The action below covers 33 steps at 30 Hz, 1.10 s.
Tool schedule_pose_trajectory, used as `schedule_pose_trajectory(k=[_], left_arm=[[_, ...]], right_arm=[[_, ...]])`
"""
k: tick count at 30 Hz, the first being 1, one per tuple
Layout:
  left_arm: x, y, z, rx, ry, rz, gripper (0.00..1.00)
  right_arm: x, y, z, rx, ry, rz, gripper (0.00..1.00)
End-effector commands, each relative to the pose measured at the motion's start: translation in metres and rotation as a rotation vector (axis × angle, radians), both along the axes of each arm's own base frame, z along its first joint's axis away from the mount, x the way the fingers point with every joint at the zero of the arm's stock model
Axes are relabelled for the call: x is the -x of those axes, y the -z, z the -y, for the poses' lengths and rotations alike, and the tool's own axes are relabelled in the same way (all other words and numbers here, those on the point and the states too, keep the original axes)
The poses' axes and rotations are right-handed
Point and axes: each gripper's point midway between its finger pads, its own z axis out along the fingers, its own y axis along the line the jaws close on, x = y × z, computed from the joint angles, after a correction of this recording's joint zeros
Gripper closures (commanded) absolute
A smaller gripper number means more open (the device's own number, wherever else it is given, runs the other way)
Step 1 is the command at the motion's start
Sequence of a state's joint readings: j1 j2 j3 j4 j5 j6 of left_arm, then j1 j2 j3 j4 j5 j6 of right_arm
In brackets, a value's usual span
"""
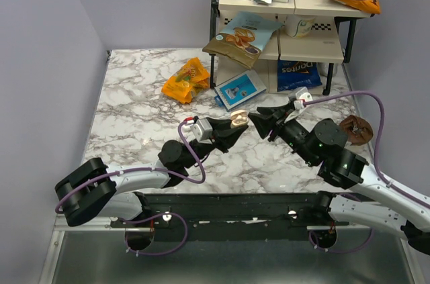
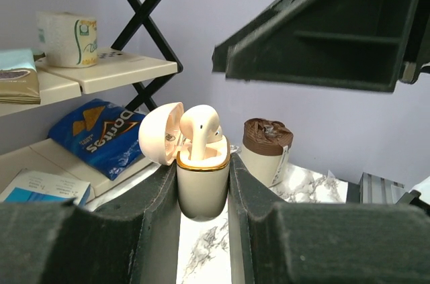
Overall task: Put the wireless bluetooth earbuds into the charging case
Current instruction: Place the earbud in the charging case.
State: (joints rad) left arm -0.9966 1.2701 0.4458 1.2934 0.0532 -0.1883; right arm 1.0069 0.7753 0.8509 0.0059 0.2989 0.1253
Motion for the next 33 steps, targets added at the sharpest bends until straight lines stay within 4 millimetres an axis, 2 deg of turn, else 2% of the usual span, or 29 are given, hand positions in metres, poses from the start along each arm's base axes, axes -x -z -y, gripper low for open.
schedule_pose_trajectory(k=[1, 21, 33], left_arm=[[0.015, -0.035, -0.011, 0.118, 0.034, 0.091, 1.0], [0.016, -0.034, -0.011, 0.121, 0.045, 0.081, 1.0], [0.015, -0.031, -0.009, 0.118, 0.047, 0.075, 1.0]], right_arm=[[0.001, 0.015, 0.001, 0.095, -0.003, -0.031, 0.55], [-0.001, 0.019, -0.02, 0.119, -0.058, -0.046, 0.52], [0.002, 0.012, -0.021, 0.103, -0.075, -0.035, 0.5]])
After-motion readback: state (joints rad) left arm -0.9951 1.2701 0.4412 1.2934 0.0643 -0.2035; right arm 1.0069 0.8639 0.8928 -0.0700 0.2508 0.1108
